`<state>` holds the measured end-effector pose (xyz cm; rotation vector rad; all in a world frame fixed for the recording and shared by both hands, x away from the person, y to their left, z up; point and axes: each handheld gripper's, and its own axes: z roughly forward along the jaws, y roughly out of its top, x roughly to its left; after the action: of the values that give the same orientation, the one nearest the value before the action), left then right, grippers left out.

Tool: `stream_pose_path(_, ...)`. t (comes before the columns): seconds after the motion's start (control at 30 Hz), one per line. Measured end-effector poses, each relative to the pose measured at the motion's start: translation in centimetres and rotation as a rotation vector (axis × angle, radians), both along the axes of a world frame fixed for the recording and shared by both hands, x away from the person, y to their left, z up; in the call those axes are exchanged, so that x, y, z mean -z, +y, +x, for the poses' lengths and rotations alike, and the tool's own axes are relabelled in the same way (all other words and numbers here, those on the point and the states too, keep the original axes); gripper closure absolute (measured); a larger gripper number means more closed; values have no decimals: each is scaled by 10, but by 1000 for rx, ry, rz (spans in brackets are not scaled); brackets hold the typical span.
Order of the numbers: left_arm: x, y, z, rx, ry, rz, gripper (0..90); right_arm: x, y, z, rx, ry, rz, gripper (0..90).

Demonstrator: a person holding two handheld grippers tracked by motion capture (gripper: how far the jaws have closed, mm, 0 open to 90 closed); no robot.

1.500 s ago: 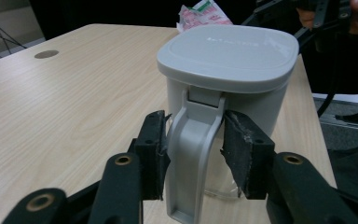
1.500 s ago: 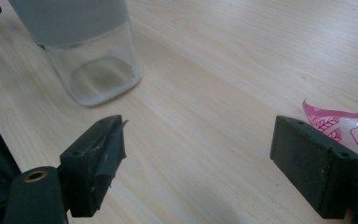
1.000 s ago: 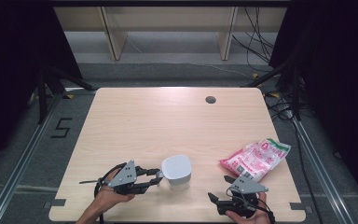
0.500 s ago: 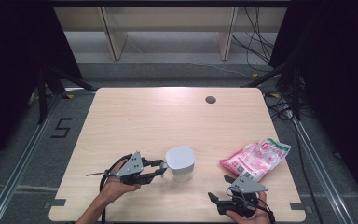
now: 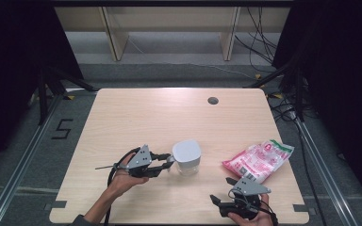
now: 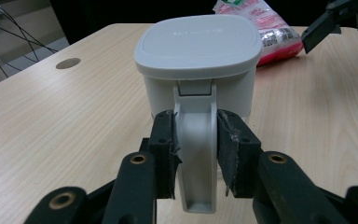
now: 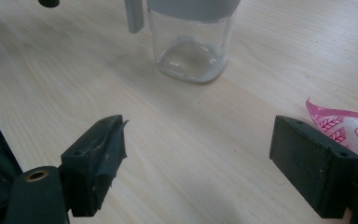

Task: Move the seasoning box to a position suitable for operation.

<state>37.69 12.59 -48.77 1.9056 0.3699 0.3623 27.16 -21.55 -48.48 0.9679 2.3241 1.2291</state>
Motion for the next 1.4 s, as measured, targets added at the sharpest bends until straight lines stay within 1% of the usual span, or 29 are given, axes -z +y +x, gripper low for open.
stream_pose_path(0.03,0,0,0,0,0,0,682,0,0,0,0,0,0,190)
stream_pose_path(0.07,0,-1,3,6,-11,3,682,0,1,-2,30,12,7,191)
stream_pose_path(0.1,0,0,3,7,-3,-2,682,0,1,-2,33,8,6,191)
stream_pose_path(0.13,0,0,4,8,-3,1,682,0,0,0,6,-3,-5,191)
stream_pose_path(0.2,0,-1,5,5,-5,0,682,0,1,-2,21,18,5,190)
stream_pose_path(0.23,0,-1,6,9,-4,-6,681,0,0,-1,18,-2,-6,190)
stream_pose_path(0.27,0,-1,6,10,-2,-4,681,0,0,-1,21,-9,-2,190)
stream_pose_path(0.3,0,-1,6,11,-11,3,682,0,0,0,8,1,-3,190)
stream_pose_path(0.33,0,-1,7,10,-11,2,681,0,0,-1,7,12,2,190)
stream_pose_path(0.4,0,-1,7,2,-5,-3,680,0,0,-2,18,18,-1,191)
stream_pose_path(0.43,0,-1,8,5,-9,-1,680,0,0,-2,18,17,-3,191)
stream_pose_path(0.47,1,-1,9,8,-4,-14,680,0,0,-1,21,13,0,190)
stream_pose_path(0.57,1,-1,11,2,3,-12,677,0,0,-1,18,18,-3,190)
stream_pose_path(0.6,1,0,12,4,-8,-8,675,0,0,-2,18,18,-3,190)
stream_pose_path(0.63,2,-1,13,-2,-2,-16,673,0,0,-1,22,13,1,190)
stream_pose_path(0.67,2,0,14,-3,-13,-2,670,0,0,-1,20,15,-1,190)
stream_pose_path(0.7,3,-1,14,-15,-3,-7,667,0,0,-1,20,15,-2,190)
stream_pose_path(0.83,6,-1,16,-38,-12,20,670,0,0,-1,18,15,-3,190)
stream_pose_path(0.97,7,-2,18,-52,-7,7,674,0,0,-1,22,17,3,190)
stream_pose_path(1.03,7,-2,19,-59,-9,11,677,0,1,-1,20,22,2,190)
stream_pose_path(1.1,7,-2,20,-62,-10,12,678,0,0,-1,20,16,-1,190)
stream_pose_path(1.13,8,-3,21,-67,-5,2,679,0,0,-1,19,16,0,190)
stream_pose_path(1.17,8,-3,21,-70,-20,13,679,0,0,-1,17,15,-2,190)
stream_pose_path(1.2,8,-3,21,-83,-10,7,679,0,0,-1,18,14,-2,190)
stream_pose_path(1.27,9,-4,22,-93,-10,7,678,0,0,-1,19,16,-1,190)
stream_pose_path(1.3,10,-5,23,-95,1,2,678,0,0,-1,20,16,0,190)
stream_pose_path(1.33,9,-4,24,-91,-13,19,678,0,0,-1,13,15,-5,190)
stream_pose_path(1.37,11,-7,24,-111,0,-3,678,0,1,-1,22,18,6,190)
stream_pose_path(1.4,11,-7,24,-111,0,-3,678,0,1,-1,16,21,-3,190)
